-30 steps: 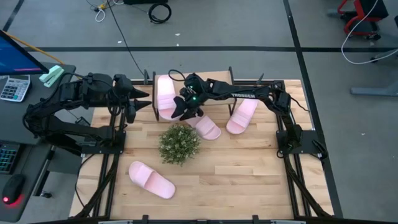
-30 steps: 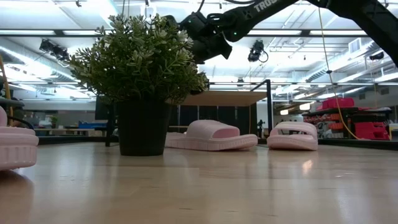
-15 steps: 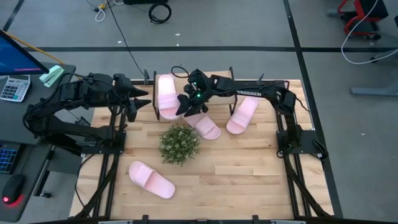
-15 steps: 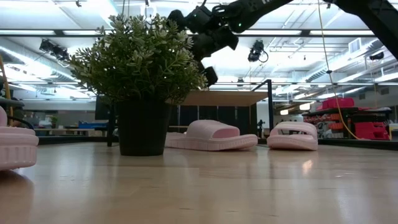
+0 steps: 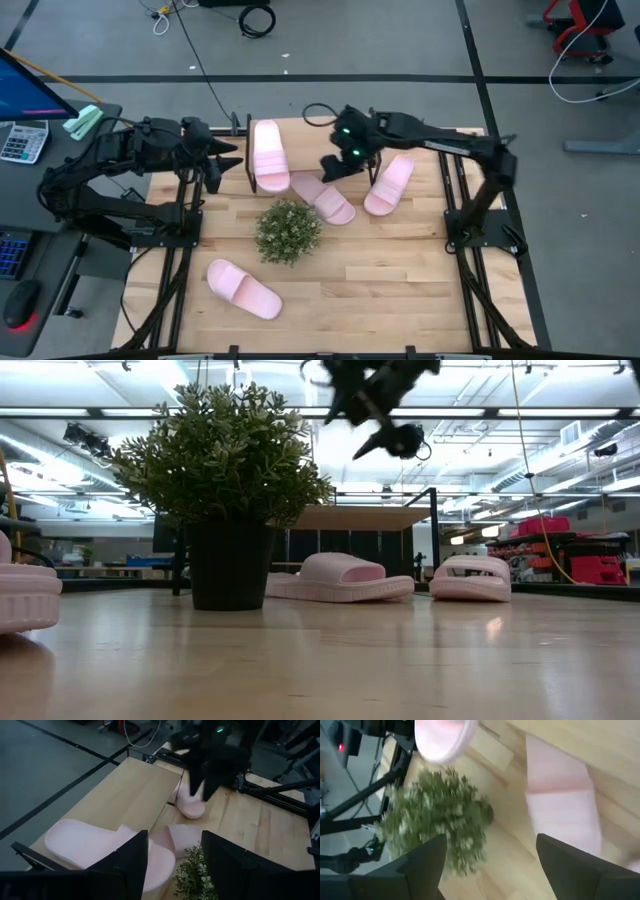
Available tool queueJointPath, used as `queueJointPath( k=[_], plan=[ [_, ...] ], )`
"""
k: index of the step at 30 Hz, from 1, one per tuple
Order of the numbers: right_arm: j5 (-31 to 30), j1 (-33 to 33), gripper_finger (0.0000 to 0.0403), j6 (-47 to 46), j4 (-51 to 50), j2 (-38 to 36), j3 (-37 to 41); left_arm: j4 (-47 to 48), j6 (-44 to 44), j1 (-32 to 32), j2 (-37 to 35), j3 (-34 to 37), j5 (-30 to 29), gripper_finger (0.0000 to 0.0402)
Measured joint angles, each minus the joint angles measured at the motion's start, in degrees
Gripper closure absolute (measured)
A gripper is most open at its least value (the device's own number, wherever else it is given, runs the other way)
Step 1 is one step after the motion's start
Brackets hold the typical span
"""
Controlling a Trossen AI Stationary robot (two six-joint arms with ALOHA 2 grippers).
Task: Pick and place slides into the shelf
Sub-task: Put the pink slide on the shelf
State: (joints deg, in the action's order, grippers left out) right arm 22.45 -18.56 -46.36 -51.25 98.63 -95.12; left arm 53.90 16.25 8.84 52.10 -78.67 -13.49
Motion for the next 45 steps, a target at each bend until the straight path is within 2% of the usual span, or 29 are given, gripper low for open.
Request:
queueJointPath(
  k=[6, 9, 13, 17, 22, 26, 33, 39, 45],
  plan=[
    [-5.33, 2.98, 0.0089, -6.38, 2.42, -14.66, 16.97, 0.41, 1.79, 0.0, 1.28, 1.61, 0.02, 0.0212],
    [-9.53, 5.48, 0.0089, -12.58, 7.9, -22.57, 26.63, 2.24, 3.06, 0.0, 1.69, 3.66, 1.69, 0.0216],
    [-18.73, 9.42, 0.0089, -19.6, 17.74, -31.19, 37.77, 5.22, 3.11, 0.0, 1.67, 6.56, 5.94, 0.0216],
    [-28.96, 12.67, 0.0089, -24.2, 24.88, -36.66, 44.91, 5.99, 1.63, 0.0, 1.51, 7.74, 8.42, 0.0221],
    [-37.66, 14.64, 0.0089, -25.51, 25.17, -38.9, 48.11, 5.92, -0.95, 0.0, 1.52, 7.87, 8.65, 0.0226],
    [-41.33, 14.75, 0.0089, -24.93, 25.21, -38.13, 48.62, 5.9, -1.9, 0.0, 1.52, 7.87, 8.65, 0.0228],
    [-41.59, 14.84, 0.0089, -18.39, 24.87, -36.46, 48.05, 5.02, -2.17, 0.0, 1.52, 7.87, 7.11, 0.0229],
    [-36.85, 18.19, 0.0089, -8.81, 24.49, -36.9, 48.03, 4.89, 5.72, 0.0, 1.52, 7.87, 6.69, 0.0229],
    [-36.82, 23.26, 0.0089, -0.11, 23.38, -36.87, 48.03, 3.01, 11.8, 0.0, 1.52, 7.85, 6.68, 0.0227]
  ],
)
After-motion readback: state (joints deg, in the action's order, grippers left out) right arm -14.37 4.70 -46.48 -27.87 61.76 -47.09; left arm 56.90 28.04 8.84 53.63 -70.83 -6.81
